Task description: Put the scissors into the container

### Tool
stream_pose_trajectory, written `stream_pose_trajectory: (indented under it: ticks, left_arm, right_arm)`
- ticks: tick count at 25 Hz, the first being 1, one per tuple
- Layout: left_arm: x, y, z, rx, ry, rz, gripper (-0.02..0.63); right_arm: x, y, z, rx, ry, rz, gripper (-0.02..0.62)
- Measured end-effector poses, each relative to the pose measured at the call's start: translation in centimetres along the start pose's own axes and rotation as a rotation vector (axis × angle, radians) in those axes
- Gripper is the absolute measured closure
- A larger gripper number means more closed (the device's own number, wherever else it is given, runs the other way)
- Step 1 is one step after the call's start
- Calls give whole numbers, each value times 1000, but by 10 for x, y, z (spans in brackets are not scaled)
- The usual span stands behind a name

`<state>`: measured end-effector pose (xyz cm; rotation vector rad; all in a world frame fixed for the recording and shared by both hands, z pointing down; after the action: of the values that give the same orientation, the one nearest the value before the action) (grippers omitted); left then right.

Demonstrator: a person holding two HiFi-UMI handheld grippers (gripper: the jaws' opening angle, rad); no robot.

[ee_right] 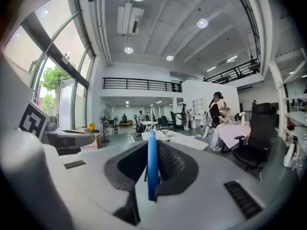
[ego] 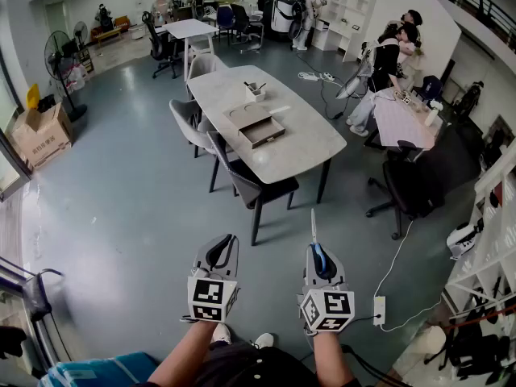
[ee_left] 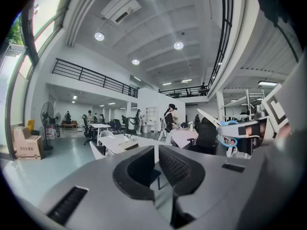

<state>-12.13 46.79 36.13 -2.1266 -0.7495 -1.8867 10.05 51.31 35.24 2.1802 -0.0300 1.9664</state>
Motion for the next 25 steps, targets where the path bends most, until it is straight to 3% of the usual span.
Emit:
stream_pose_trajectory:
  ticks: [16, 25]
  left_arm:
    - [0, 6, -15, 7, -1, -1, 569]
    - [-2, 8, -42, 43, 19, 2, 569]
  right_arm:
    - [0, 12, -11, -7, 17, 10, 554]
    - [-1, 24, -34, 33, 17, 1, 554]
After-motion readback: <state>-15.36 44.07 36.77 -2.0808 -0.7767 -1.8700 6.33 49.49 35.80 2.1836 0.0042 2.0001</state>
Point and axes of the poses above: the fingertips, and each gripper's own axes: y forward along the fingers, z to its right, x out of its underside, the point moved 5 cm from there along -y, backward along the fingers, and after that the axes turned 8 degrees about -y, right-handed, at the moved point
